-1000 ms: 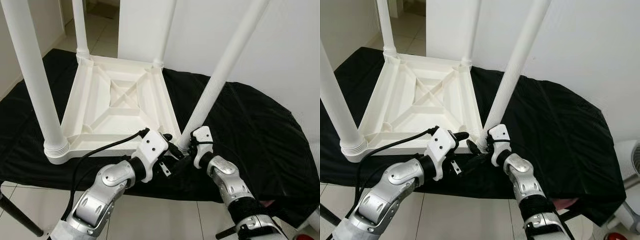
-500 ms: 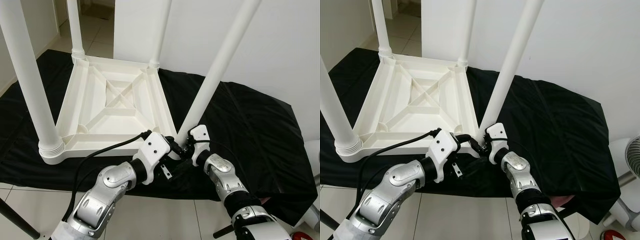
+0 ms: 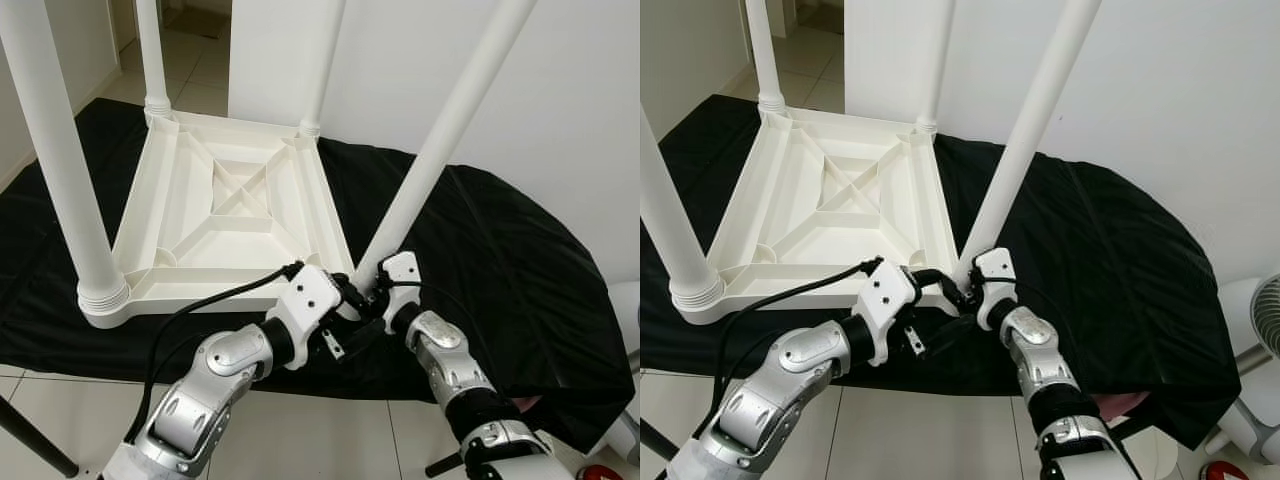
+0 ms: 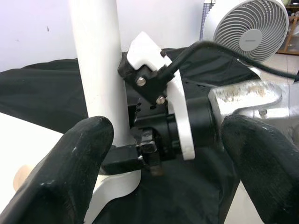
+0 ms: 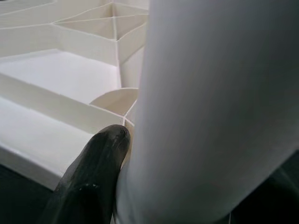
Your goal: Building children table
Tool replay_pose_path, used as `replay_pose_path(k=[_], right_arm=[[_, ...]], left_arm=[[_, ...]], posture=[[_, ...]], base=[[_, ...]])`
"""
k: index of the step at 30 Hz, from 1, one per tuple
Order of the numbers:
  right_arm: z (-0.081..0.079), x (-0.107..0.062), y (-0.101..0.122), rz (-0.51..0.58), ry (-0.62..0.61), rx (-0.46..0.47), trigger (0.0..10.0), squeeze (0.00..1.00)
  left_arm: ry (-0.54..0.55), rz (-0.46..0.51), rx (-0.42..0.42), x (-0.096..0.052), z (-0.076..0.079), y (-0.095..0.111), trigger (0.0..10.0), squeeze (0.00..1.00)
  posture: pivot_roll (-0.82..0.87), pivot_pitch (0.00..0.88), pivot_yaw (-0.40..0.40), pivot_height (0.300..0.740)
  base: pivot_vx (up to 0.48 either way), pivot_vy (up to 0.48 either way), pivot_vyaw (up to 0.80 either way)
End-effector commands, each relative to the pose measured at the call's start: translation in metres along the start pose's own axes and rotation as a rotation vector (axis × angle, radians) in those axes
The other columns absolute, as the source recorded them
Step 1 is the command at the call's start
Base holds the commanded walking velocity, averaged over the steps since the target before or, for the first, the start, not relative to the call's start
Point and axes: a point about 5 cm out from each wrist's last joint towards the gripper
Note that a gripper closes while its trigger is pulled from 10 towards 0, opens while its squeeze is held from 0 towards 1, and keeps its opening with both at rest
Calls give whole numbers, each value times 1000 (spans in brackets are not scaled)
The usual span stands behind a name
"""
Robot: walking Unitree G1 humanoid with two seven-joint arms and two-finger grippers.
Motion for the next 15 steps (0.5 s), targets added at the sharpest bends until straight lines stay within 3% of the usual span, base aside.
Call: replay_pose_path(k=[1, 8, 15], right_arm=[[2, -5, -12, -70, -90, 54, 10000, 0], [-3, -10, -6, -95, -345, 59, 10000, 0], [-15, -13, -1, -73, -421, 97, 10000, 0]], left_arm=[[-25, -12, -18, 3, 5, -3, 10000, 0], [-54, -18, -11, 5, 6, -4, 10000, 0], [-62, -13, -12, 7, 7, -4, 10000, 0]], posture=[[70, 0, -188, 740], [59, 0, -182, 740], [51, 0, -184, 740]], base=[[0, 0, 0], [0, 0, 0], [0, 0, 0]])
Point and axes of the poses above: a point about 5 cm out from each wrist's last joint towards the gripper, its own x axis pointing out of the wrist towards the gripper, its own y axis along the axis of the wrist's last joint, z = x × y, and after that the axes turned 7 degrees about -x, right-handed
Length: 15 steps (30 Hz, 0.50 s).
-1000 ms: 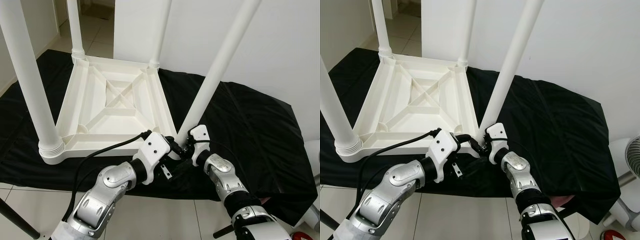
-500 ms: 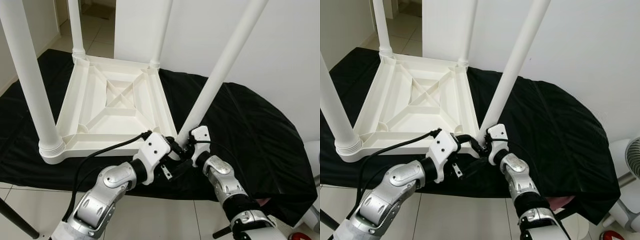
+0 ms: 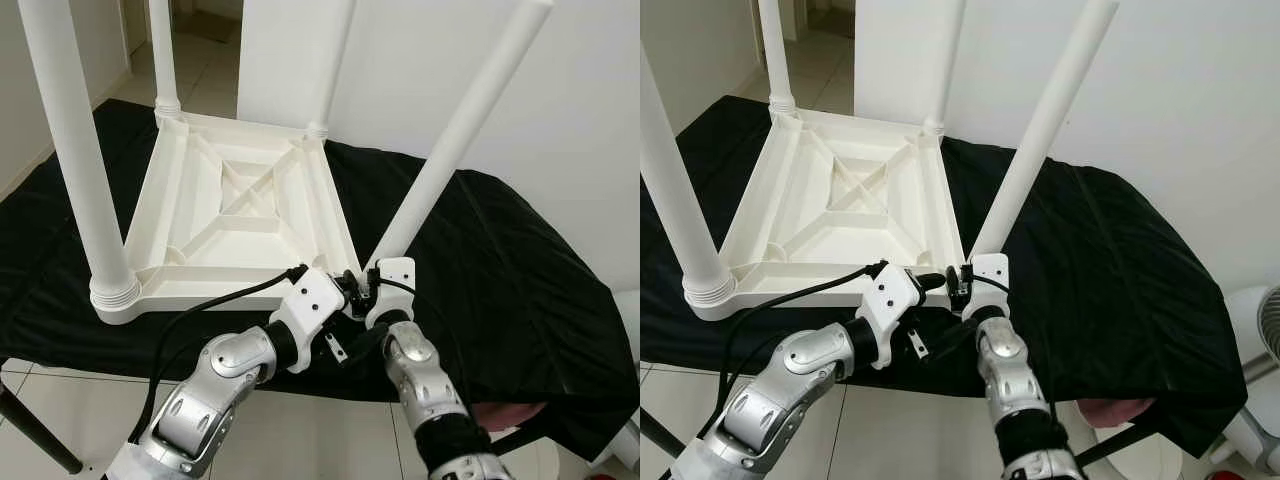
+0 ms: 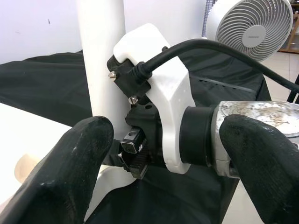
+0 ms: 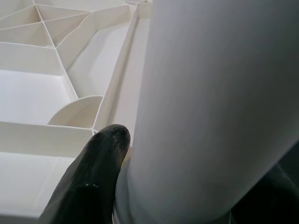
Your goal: Building children table
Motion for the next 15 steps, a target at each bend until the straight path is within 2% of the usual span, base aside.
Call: replay_pose_path(k=[1, 5, 9, 10, 15], right_arm=[[2, -6, -7, -33, -28, 27, 10000, 0], [-2, -6, -1, 12, 17, -5, 10000, 0], [3, -5, 1, 18, 8, -19, 10000, 0], [4, -5, 2, 15, 1, -19, 10000, 1000], [7, -5, 6, 29, 10, -25, 10000, 1000]], left_arm=[[-50, 5, -1, 4, 6, 1, 10000, 0], [-53, 3, -6, 3, 8, -1, 10000, 0], [-57, 3, -10, 4, 11, -2, 10000, 0], [-55, 5, -9, 4, 10, -1, 10000, 0], [-46, 8, -10, 4, 8, 0, 10000, 0]], posture=[[51, 0, -185, 740], [49, 0, -187, 740], [54, 0, -192, 740], [59, 0, -198, 740], [61, 0, -199, 740]], base=[[0, 0, 0], [0, 0, 0], [0, 0, 0], [0, 0, 0], [0, 0, 0]])
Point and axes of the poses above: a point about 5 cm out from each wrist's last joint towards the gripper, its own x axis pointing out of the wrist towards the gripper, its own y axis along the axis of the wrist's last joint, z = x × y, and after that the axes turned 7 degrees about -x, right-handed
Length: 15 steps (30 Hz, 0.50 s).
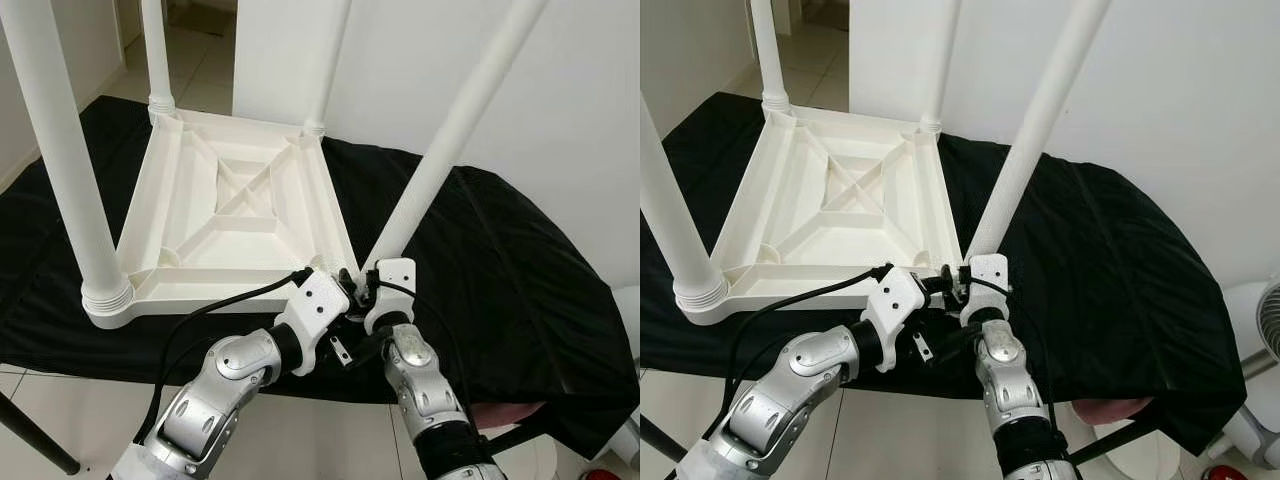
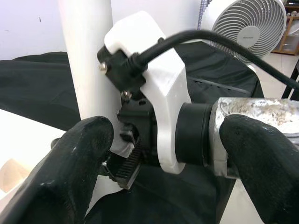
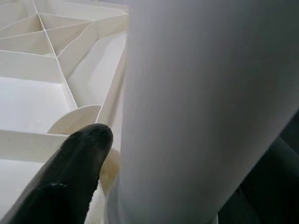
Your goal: Building children table
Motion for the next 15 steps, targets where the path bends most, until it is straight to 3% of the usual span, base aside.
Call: replay_pose_path(k=[1, 6, 7, 12, 15], right_arm=[[7, -2, -2, -12, -11, -5, 10000, 1000], [16, 0, 4, 19, 23, -14, 10000, 1000], [20, 1, 5, 31, 49, -12, 10000, 0], [29, 4, 7, 46, 116, -6, 10000, 0], [36, 6, 6, 58, 241, -16, 10000, 0]], left_arm=[[-33, 5, 0, 2, 4, 1, 10000, 0], [-32, 4, 0, 1, 4, 0, 10000, 0], [-32, 2, 1, 1, 4, 0, 10000, 0], [-28, 1, 3, 0, 2, 1, 10000, 0], [-23, 4, 4, 0, 1, 2, 10000, 0]], posture=[[61, 0, -199, 740], [64, 0, -200, 740], [65, 0, -199, 740], [68, 0, -199, 740], [68, 0, -195, 740]], base=[[0, 0, 0], [0, 0, 0], [0, 0, 0], [0, 0, 0], [0, 0, 0]])
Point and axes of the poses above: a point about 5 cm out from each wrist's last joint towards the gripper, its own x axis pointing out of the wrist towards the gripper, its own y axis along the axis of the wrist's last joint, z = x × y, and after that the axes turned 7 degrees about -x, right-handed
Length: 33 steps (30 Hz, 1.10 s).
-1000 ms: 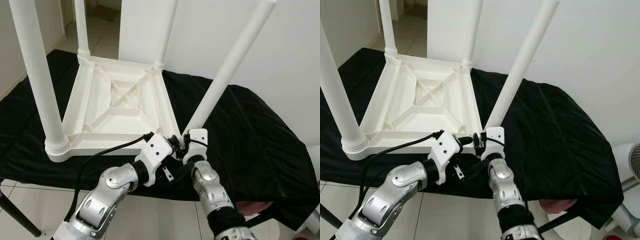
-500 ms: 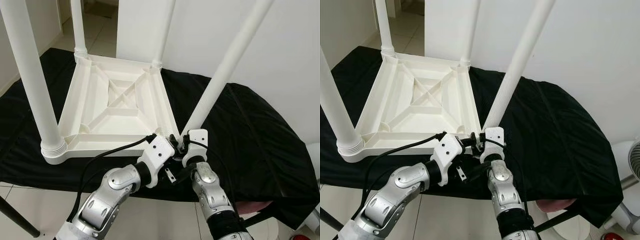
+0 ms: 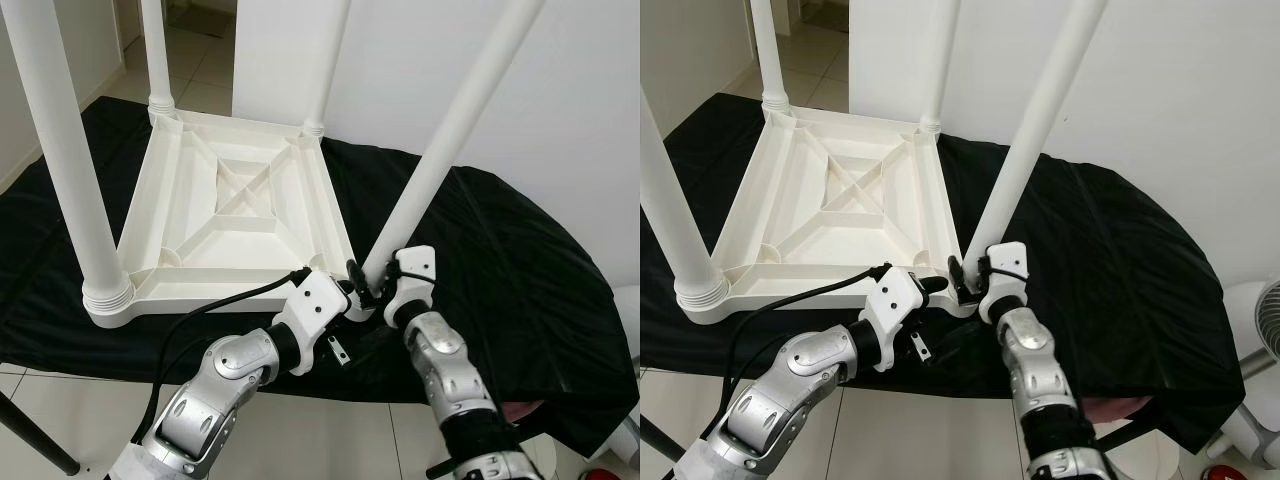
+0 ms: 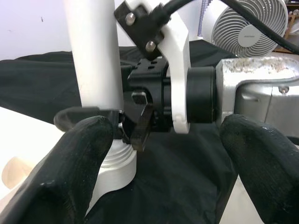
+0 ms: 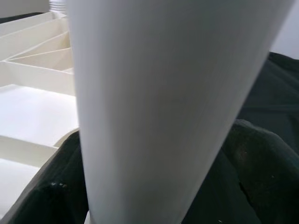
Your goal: Building children table
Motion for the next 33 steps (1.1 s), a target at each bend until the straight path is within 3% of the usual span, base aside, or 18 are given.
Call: replay_pose_path(k=[1, 9, 20, 21, 23, 24, 25, 26, 33], right_arm=[[8, -2, -4, -7, 73, 14, 10000, 0], [9, 5, -5, -25, 290, -2, 10000, 0], [12, 15, -8, -47, 403, 13, 10000, 0], [11, 15, -10, -58, 419, 11, 9373, 0], [11, 15, -12, -65, 434, 11, 9373, 0], [12, 13, -14, -75, 443, 12, 1608, 0], [12, 13, -14, -75, 443, 12, 1608, 0], [13, 11, -19, -84, 455, 14, 0, 0], [13, 5, -26, -91, 471, 22, 0, 0]], left_arm=[[-27, 8, 1, 1, 3, 2, 10000, 0], [-26, 11, 8, 2, 0, 5, 10000, 0], [-30, 12, 11, 3, 0, 6, 10000, 0], [-29, 12, 11, 2, 0, 6, 10000, 0], [-28, 12, 11, 2, 0, 7, 10000, 0], [-23, 12, 12, 2, -1, 7, 10000, 0], [-23, 12, 12, 2, -1, 7, 10000, 0], [-17, 12, 14, 2, -2, 7, 10000, 0], [-19, 7, 14, 2, -1, 6, 10000, 0]], posture=[[66, 0, -191, 740], [66, 0, -179, 740], [75, 0, -178, 740], [79, 0, -182, 740], [79, 0, -182, 740], [79, 0, -182, 740], [79, 0, -182, 740], [85, 0, -188, 740], [80, 0, -184, 740]], base=[[0, 0, 0], [0, 0, 0], [0, 0, 0], [0, 0, 0], [0, 0, 0], [0, 0, 0], [0, 0, 0], [0, 0, 0], [0, 0, 0]])
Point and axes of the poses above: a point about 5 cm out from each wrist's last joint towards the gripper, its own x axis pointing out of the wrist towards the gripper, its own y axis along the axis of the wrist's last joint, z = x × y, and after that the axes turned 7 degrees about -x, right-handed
